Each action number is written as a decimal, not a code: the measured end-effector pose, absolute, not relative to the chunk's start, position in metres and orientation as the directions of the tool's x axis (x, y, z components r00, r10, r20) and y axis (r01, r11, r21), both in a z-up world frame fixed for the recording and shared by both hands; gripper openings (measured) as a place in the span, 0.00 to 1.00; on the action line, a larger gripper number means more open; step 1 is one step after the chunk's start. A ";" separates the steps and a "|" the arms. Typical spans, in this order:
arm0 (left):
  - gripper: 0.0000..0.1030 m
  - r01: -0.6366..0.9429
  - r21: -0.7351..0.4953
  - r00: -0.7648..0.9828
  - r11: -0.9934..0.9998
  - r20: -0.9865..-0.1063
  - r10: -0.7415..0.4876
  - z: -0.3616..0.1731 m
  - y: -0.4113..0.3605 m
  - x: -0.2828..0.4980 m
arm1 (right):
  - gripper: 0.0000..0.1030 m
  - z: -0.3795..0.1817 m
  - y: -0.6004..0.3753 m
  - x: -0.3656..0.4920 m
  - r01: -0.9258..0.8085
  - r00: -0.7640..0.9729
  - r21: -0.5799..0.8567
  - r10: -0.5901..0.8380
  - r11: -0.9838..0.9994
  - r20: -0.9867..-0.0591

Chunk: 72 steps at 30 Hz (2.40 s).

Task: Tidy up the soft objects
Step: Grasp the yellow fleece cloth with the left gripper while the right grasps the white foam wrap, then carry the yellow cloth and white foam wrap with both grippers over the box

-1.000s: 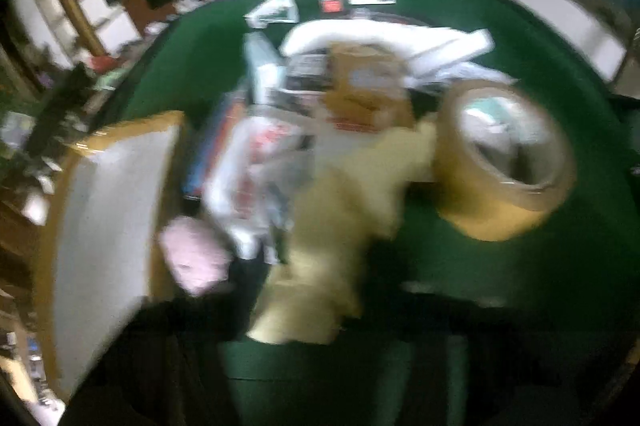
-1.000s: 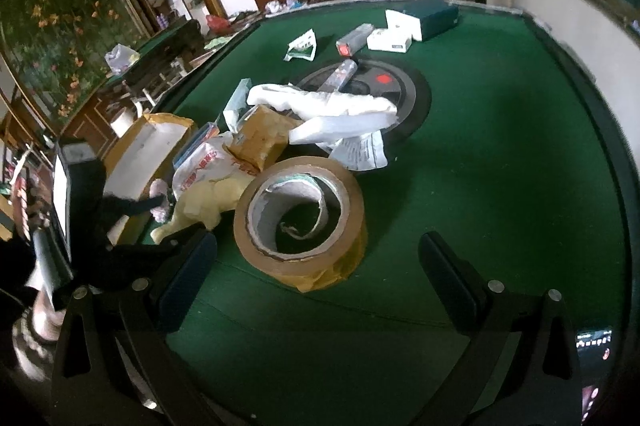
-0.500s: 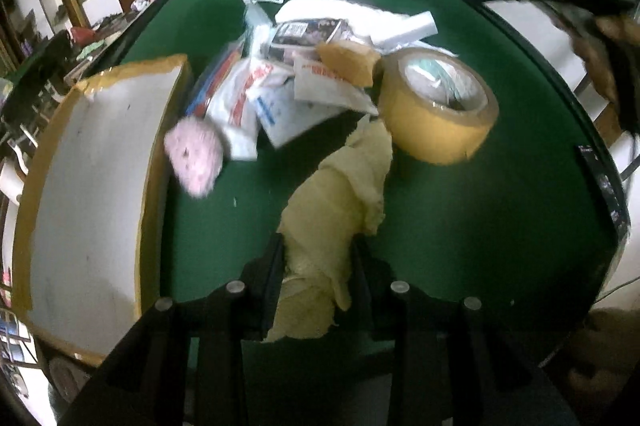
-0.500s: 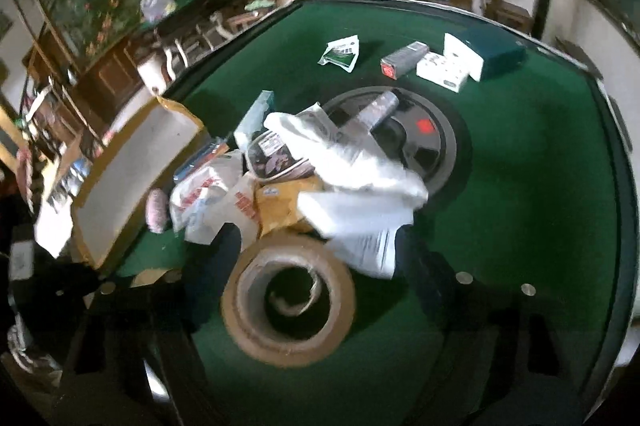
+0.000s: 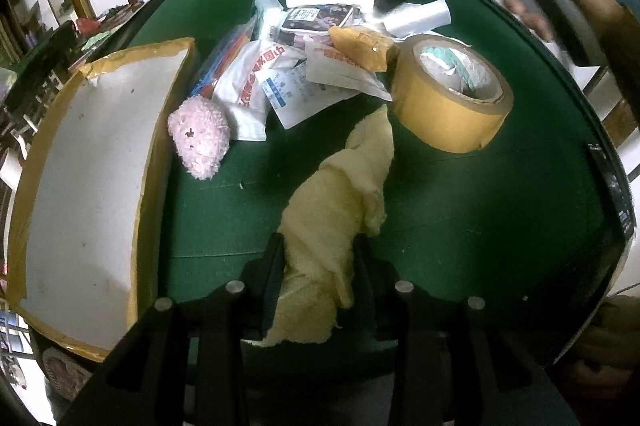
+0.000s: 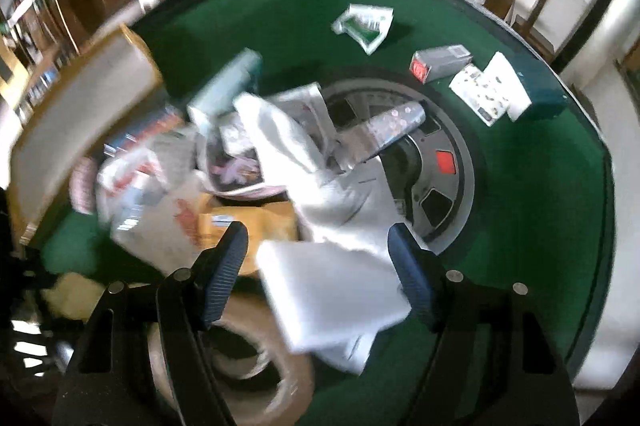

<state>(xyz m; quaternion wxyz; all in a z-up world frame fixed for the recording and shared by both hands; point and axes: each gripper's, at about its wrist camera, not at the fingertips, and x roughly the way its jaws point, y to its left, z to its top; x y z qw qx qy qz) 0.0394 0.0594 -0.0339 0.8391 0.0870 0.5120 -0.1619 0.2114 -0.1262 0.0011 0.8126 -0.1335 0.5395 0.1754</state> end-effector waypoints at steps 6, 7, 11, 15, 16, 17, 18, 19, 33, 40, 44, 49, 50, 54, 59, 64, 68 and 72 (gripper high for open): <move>0.37 0.350 -0.059 0.392 0.935 -0.897 -0.203 -0.039 0.064 0.041 | 0.65 -0.039 -0.122 0.237 -0.404 0.315 -0.082 0.054 0.911 -0.948; 0.37 0.348 -0.066 0.376 0.935 -0.904 -0.204 -0.043 0.064 0.042 | 0.49 -0.041 -0.123 0.238 -0.398 0.321 -0.085 0.052 0.913 -0.946; 0.37 0.354 -0.019 0.375 0.935 -0.913 -0.160 -0.052 0.059 0.040 | 0.44 -0.037 -0.126 0.233 -0.362 0.362 -0.106 0.035 0.926 -0.932; 0.36 0.356 -0.005 0.394 0.934 -0.906 -0.156 -0.052 0.058 0.039 | 0.43 -0.025 -0.129 0.224 -0.321 0.424 -0.137 0.013 0.937 -0.905; 0.35 0.358 -0.005 0.398 0.934 -0.904 -0.158 -0.052 0.058 0.038 | 0.43 -0.021 -0.131 0.222 -0.307 0.438 -0.131 0.017 0.943 -0.899; 0.35 0.357 -0.006 0.403 0.934 -0.901 -0.160 -0.052 0.058 0.036 | 0.43 -0.016 -0.132 0.219 -0.292 0.455 -0.126 0.022 0.948 -0.890; 0.35 0.358 -0.005 0.408 0.934 -0.899 -0.161 -0.053 0.059 0.035 | 0.43 -0.009 -0.134 0.216 -0.278 0.475 -0.128 0.021 0.952 -0.879; 0.35 0.359 -0.003 0.412 0.933 -0.897 -0.161 -0.053 0.059 0.035 | 0.43 -0.004 -0.134 0.214 -0.270 0.491 -0.131 0.020 0.954 -0.871; 0.35 0.372 0.009 0.428 0.928 -0.889 -0.163 -0.053 0.060 0.026 | 0.43 0.053 -0.113 0.144 -0.297 0.591 -0.063 0.131 0.953 -0.796; 0.42 0.368 0.010 0.425 0.930 -0.891 -0.158 -0.053 0.060 0.031 | 0.44 0.063 -0.103 0.117 -0.324 0.583 -0.014 0.188 0.946 -0.790; 0.44 0.361 -0.003 0.428 0.933 -0.888 -0.169 -0.054 0.062 0.035 | 0.44 0.060 -0.098 0.109 -0.335 0.567 0.002 0.204 0.942 -0.798; 0.37 0.337 -0.030 0.451 0.941 -0.872 -0.189 -0.053 0.067 0.035 | 0.44 0.057 -0.095 0.102 -0.335 0.559 0.013 0.210 0.942 -0.802; 0.36 0.330 -0.045 0.454 0.943 -0.868 -0.201 -0.053 0.069 0.035 | 0.44 0.056 -0.096 0.102 -0.335 0.558 0.015 0.211 0.942 -0.802; 0.35 0.316 -0.081 0.475 0.945 -0.849 -0.232 -0.045 0.074 0.032 | 0.44 0.056 -0.095 0.099 -0.335 0.558 0.019 0.215 0.942 -0.802; 0.35 0.318 -0.077 0.504 0.945 -0.831 -0.237 -0.029 0.077 0.029 | 0.44 0.056 -0.095 0.099 -0.334 0.564 0.018 0.215 0.942 -0.797; 0.36 0.314 -0.049 0.515 0.948 -0.830 -0.214 -0.018 0.079 0.032 | 0.44 0.055 -0.097 0.100 -0.337 0.560 0.023 0.219 0.941 -0.799; 0.36 0.334 -0.046 0.487 0.942 -0.847 -0.214 -0.013 0.081 0.040 | 0.44 0.054 -0.098 0.102 -0.337 0.550 0.032 0.225 0.941 -0.805; 0.36 0.351 -0.031 0.480 0.936 -0.852 -0.209 -0.004 0.082 0.048 | 0.44 0.049 -0.098 0.102 -0.342 0.520 0.069 0.249 0.937 -0.817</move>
